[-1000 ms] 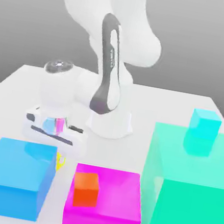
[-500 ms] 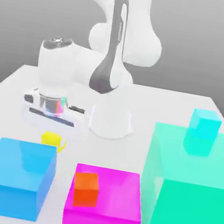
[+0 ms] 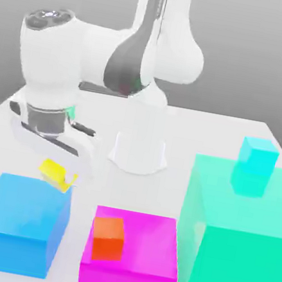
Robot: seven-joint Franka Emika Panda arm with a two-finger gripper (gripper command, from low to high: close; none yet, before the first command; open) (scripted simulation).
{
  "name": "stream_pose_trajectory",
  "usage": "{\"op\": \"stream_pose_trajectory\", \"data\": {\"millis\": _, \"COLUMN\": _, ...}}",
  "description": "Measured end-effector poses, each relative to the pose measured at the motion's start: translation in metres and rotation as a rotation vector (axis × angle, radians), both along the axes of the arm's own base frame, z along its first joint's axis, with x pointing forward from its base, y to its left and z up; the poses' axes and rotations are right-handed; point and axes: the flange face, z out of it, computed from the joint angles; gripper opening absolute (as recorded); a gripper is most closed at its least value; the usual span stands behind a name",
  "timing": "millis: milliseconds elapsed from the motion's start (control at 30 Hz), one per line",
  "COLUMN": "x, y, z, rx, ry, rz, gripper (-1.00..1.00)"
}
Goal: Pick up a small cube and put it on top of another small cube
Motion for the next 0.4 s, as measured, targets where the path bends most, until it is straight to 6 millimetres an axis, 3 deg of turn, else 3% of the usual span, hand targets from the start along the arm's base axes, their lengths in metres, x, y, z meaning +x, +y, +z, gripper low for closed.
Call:
{"op": "stream_pose_trajectory", "data": {"millis": 100, "x": 0.029, "y": 0.062, "z": 0.022, "rx": -0.015, "ry": -0.032, "rz": 0.009, "gripper": -1.0}}
{"op": "stream_pose_trajectory", "data": {"millis": 167, "x": 0.033, "y": 0.069, "z": 0.03, "rx": -0.021, "ry": -0.065, "rz": -0.033, "gripper": -1.0}}
{"op": "stream_pose_trajectory", "data": {"millis": 267, "x": 0.035, "y": 0.068, "z": -0.003, "rx": -0.025, "ry": -0.077, "rz": -0.054, "gripper": -1.0}}
{"op": "stream_pose_trajectory", "data": {"millis": 300, "x": 0.034, "y": 0.068, "z": -0.016, "rx": -0.025, "ry": -0.078, "rz": -0.055, "gripper": 1.0}}
{"op": "stream_pose_trajectory", "data": {"millis": 400, "x": 0.034, "y": 0.068, "z": -0.016, "rx": -0.025, "ry": -0.078, "rz": -0.055, "gripper": 1.0}}
